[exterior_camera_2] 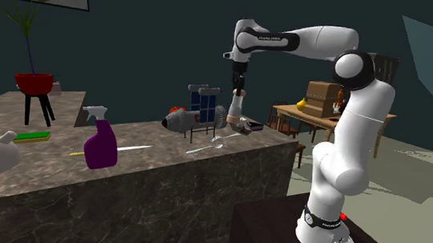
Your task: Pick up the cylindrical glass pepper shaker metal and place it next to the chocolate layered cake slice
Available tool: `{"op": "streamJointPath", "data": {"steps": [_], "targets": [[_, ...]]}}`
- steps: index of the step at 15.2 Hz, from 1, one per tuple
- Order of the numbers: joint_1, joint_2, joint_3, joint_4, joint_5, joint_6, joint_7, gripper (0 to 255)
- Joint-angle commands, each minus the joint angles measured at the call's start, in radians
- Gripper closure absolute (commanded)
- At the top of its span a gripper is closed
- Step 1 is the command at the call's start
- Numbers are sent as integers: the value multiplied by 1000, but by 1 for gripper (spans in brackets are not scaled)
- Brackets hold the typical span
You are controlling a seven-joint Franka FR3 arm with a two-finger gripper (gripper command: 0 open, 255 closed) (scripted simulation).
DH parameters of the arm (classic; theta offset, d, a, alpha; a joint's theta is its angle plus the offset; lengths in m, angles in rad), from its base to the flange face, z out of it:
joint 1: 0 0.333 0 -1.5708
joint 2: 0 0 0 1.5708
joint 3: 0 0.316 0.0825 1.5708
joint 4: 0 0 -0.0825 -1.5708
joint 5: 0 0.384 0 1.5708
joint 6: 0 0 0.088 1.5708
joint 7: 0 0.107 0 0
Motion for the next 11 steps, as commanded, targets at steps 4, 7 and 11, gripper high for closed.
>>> {"op": "streamJointPath", "data": {"steps": [4,7,11], "targets": [[-41,-24,-67,-14,-12,16,-107,255],[-65,-21,-117,-5,-8,24,-181,255],[-95,5,-195,23,15,35,-291,255]]}}
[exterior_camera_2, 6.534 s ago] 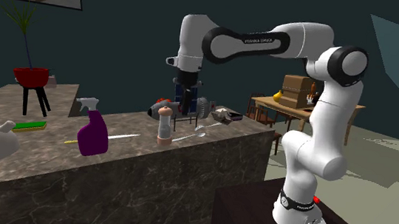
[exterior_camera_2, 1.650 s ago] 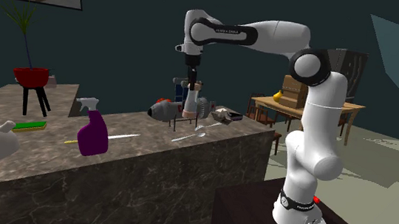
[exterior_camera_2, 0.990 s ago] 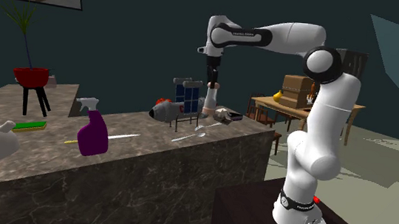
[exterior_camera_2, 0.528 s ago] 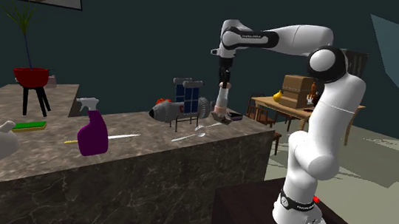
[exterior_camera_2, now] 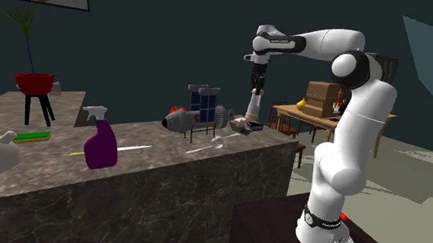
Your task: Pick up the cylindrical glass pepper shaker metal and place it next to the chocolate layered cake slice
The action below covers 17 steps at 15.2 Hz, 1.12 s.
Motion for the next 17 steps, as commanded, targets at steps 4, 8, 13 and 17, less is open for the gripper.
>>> {"op": "streamJointPath", "data": {"steps": [4,8,13,17], "targets": [[-37,70,-114,56,63,17,-157,255],[-85,173,-219,127,169,21,-311,255],[-109,199,-243,101,198,62,-357,255],[-102,173,-235,31,173,119,-339,255]]}}
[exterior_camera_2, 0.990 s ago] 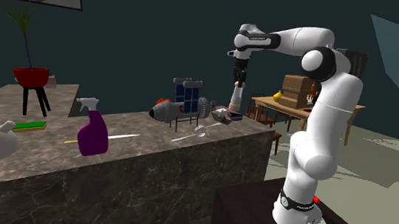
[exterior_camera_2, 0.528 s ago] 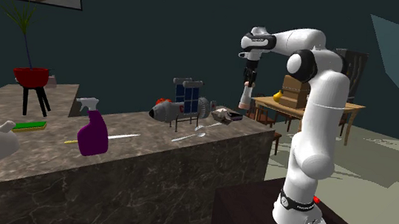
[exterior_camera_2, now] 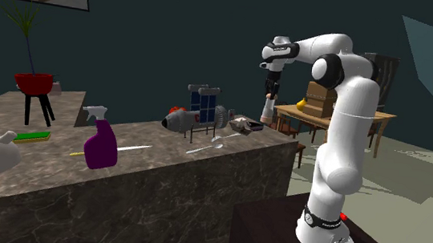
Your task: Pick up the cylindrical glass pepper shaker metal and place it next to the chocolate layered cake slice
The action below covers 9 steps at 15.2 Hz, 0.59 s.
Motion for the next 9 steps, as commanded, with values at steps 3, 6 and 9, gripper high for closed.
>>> {"op": "streamJointPath", "data": {"steps": [3,6,9], "targets": [[3,-17,5,-62,-17,54,13,255],[4,-26,7,-108,-27,95,21,255],[4,-31,8,-152,-32,135,26,255]]}}
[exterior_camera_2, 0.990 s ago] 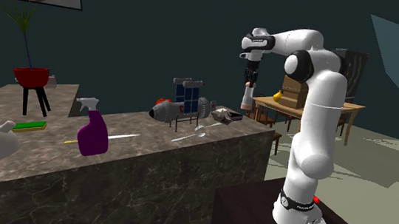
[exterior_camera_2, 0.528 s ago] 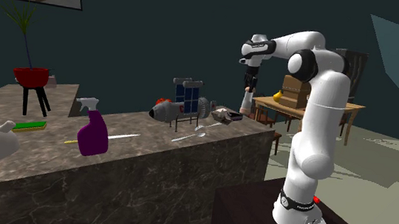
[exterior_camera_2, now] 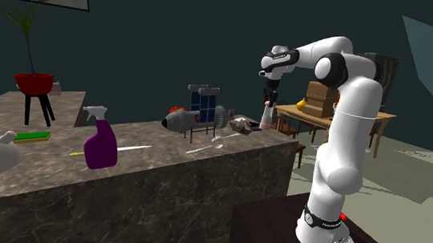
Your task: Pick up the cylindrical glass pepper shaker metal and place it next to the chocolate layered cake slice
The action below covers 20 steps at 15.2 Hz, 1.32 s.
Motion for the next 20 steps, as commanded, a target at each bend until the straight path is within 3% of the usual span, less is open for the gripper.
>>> {"op": "streamJointPath", "data": {"steps": [1,4,12,13,18,20], "targets": [[0,-1,1,-27,-2,27,4,255],[-1,-1,-1,-75,-3,75,6,255],[-1,-1,-1,-75,-3,75,6,255],[-1,-1,-1,-75,-3,75,6,0],[-1,-1,-1,-75,-3,75,6,0],[4,-27,11,-25,-26,10,22,0]]}}
